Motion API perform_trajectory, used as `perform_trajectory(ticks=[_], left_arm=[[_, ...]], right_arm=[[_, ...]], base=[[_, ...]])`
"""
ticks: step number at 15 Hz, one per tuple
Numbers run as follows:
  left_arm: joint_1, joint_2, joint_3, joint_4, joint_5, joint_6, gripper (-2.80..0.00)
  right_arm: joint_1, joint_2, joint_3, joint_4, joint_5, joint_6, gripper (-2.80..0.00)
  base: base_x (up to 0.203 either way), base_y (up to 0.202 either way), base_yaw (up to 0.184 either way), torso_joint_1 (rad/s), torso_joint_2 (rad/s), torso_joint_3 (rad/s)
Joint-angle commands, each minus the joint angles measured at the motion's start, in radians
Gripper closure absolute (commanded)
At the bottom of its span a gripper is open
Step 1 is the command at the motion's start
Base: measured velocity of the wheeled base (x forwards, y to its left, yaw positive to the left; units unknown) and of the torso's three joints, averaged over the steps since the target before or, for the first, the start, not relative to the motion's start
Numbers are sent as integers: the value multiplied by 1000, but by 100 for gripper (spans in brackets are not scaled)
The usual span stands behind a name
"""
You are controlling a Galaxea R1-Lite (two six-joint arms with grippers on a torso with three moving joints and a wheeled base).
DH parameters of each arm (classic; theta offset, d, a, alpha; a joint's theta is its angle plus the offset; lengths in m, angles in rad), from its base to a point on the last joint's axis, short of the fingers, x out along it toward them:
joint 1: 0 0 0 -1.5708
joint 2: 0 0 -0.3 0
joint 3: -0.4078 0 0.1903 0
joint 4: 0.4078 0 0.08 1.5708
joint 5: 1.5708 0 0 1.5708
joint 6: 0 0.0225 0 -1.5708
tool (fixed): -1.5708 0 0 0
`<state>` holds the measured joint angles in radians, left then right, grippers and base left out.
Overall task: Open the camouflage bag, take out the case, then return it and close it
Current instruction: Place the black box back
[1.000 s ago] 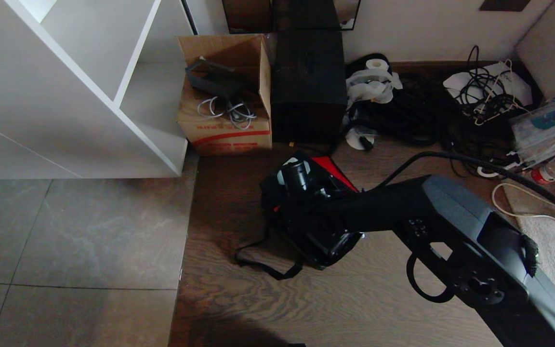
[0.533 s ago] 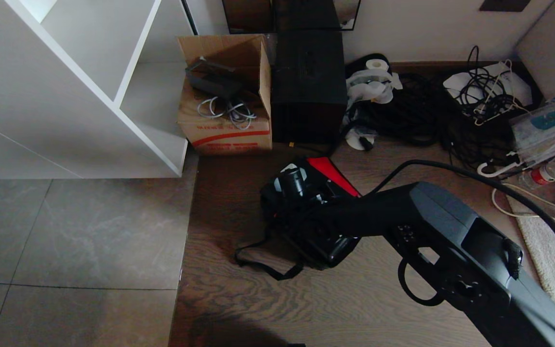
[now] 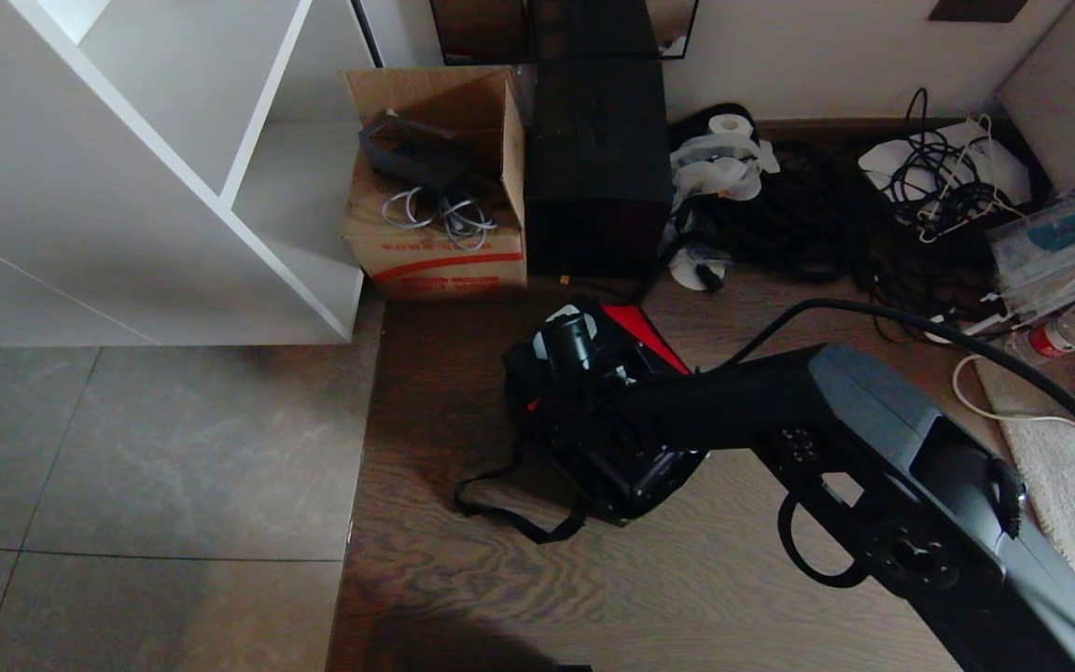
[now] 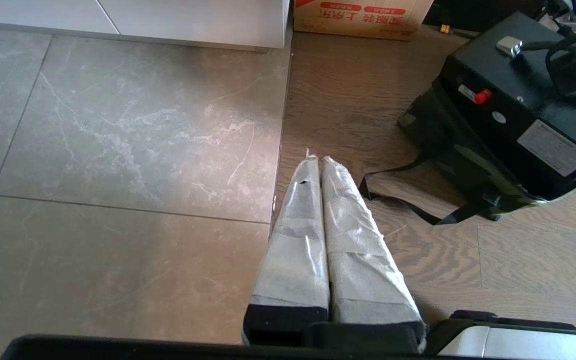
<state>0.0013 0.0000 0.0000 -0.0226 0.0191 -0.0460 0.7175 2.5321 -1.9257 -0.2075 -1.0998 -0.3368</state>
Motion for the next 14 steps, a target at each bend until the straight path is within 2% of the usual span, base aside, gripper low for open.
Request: perform_trajectory(ticks=[1, 7, 14], left_arm=[[0, 0, 11, 0, 1, 0, 0], [0, 0, 11, 0, 1, 0, 0], [0, 0, 11, 0, 1, 0, 0]], right_arm=[[0, -4, -2, -1, 0, 21, 0], [-1, 14, -12, 2, 32, 67, 0], [-4, 58, -12, -1, 52, 78, 0]], base=[[0, 0, 0, 0, 0, 0], [0, 0, 0, 0, 0, 0], [0, 0, 0, 0, 0, 0]])
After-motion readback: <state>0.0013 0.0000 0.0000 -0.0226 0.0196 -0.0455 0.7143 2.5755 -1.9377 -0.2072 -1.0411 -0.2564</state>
